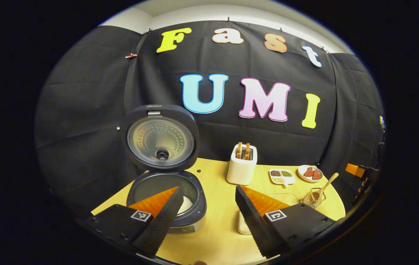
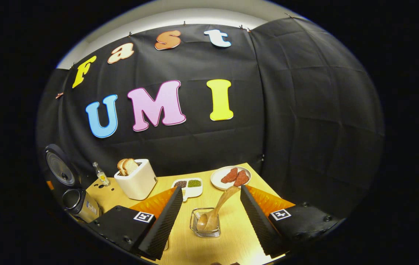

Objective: Close the left gripper, press the button to open the rice cooker; take a wooden spoon from the chopstick holder with the right hand, scoop a spoonful of rice and pour it into the rice cooker, then put the wooden spoon back into the chopstick holder.

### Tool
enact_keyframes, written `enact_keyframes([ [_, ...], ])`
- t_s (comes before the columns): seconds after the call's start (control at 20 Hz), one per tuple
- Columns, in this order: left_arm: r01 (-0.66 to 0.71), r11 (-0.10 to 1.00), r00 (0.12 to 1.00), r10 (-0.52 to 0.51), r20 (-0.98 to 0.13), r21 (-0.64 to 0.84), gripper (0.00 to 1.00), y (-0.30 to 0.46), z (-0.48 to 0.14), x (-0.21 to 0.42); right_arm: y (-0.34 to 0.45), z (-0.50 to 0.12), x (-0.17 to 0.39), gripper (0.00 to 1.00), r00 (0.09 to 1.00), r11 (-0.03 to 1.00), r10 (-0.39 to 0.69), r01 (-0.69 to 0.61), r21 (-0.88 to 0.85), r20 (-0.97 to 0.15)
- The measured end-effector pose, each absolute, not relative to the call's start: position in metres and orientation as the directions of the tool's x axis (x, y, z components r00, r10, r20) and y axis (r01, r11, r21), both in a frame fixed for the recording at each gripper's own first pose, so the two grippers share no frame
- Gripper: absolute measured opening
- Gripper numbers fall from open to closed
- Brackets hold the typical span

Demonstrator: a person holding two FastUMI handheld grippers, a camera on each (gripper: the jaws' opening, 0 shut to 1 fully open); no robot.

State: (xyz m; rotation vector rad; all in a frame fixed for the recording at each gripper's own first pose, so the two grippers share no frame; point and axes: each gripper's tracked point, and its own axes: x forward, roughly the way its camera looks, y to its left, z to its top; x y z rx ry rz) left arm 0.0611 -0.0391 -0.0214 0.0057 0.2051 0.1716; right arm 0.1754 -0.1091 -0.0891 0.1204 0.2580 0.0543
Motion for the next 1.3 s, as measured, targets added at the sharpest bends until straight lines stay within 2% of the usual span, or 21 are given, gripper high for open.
enact_keyframes([
  [0.25,-0.187,0.981,0.955,0.192,-0.225,0.047,0.96,-0.062,-0.034,0.054,-0.113,-0.126,0.2,0.99,0.938,0.989,0.095,-0.05,0.142,-0.334],
  [0.6,-0.302,0.953,0.917,0.296,-0.265,0.022,0.96,-0.075,-0.054,0.035,-0.112,-0.191,0.231,0.99,0.865,0.975,0.157,-0.059,0.214,-0.476],
  [1.05,-0.355,0.934,0.882,0.351,-0.316,0.045,0.96,-0.092,-0.08,0.018,-0.105,-0.24,0.272,0.96,0.813,0.947,0.2,-0.017,0.322,-0.546],
  [1.1,-0.36,0.932,0.876,0.357,-0.323,0.053,0.96,-0.093,-0.082,0.019,-0.1,-0.244,0.276,0.92,0.81,0.942,0.209,-0.016,0.336,-0.548],
  [1.2,-0.355,0.934,0.876,0.347,-0.334,0.037,0.96,-0.097,-0.086,0.022,-0.097,-0.25,0.282,0.77,0.801,0.931,0.215,0.004,0.364,-0.558],
  [1.25,-0.348,0.937,0.88,0.336,-0.335,0.025,0.96,-0.101,-0.085,0.024,-0.096,-0.253,0.283,0.67,0.794,0.925,0.21,0.027,0.379,-0.571],
  [1.3,-0.343,0.939,0.882,0.33,-0.336,0.023,0.96,-0.104,-0.086,0.026,-0.096,-0.254,0.285,0.62,0.792,0.916,0.212,0.044,0.4,-0.573],
])
